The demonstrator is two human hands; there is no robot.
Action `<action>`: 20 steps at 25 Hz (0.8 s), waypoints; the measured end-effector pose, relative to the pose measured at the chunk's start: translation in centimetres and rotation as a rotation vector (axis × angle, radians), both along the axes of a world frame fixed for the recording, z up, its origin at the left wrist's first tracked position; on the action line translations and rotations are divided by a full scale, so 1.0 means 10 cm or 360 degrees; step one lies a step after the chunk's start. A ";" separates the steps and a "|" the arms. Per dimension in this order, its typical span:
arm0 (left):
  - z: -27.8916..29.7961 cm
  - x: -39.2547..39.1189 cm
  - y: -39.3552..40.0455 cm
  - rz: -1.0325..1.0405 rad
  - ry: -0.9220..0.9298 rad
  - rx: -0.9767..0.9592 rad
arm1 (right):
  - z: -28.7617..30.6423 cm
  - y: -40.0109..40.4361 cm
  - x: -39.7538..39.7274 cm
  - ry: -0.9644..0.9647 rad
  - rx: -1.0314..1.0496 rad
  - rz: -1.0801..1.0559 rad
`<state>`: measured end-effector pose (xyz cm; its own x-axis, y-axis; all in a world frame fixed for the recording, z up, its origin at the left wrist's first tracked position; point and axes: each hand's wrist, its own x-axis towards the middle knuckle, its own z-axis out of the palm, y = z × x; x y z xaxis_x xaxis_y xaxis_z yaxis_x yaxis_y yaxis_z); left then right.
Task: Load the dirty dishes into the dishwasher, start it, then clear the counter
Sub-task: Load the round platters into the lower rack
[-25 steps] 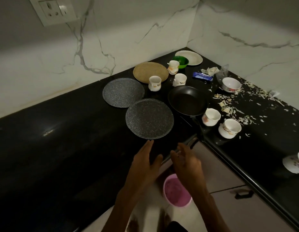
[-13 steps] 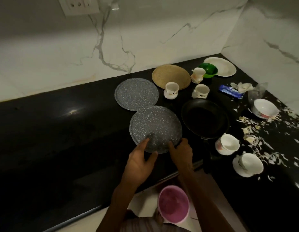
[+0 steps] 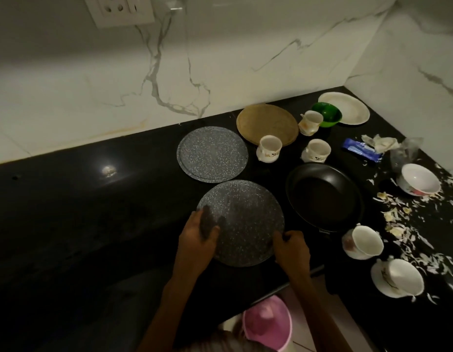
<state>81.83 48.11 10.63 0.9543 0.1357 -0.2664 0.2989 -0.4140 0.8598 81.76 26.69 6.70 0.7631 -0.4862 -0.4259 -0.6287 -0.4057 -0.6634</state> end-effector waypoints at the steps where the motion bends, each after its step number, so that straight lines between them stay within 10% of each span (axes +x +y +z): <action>1: -0.03 0.05 0.04 -0.0002 0.0066 -0.0025 | -0.02 0.01 -0.01 -0.0014 0.0059 -0.0047; 11: -0.09 0.15 0.48 0.0582 0.0248 -0.0730 | 0.39 0.41 -0.14 -0.0203 0.0995 -0.0218; 20: 0.08 0.00 0.99 0.1281 0.0048 -0.0714 | 0.08 0.83 1.39 -0.0504 -0.0637 0.1347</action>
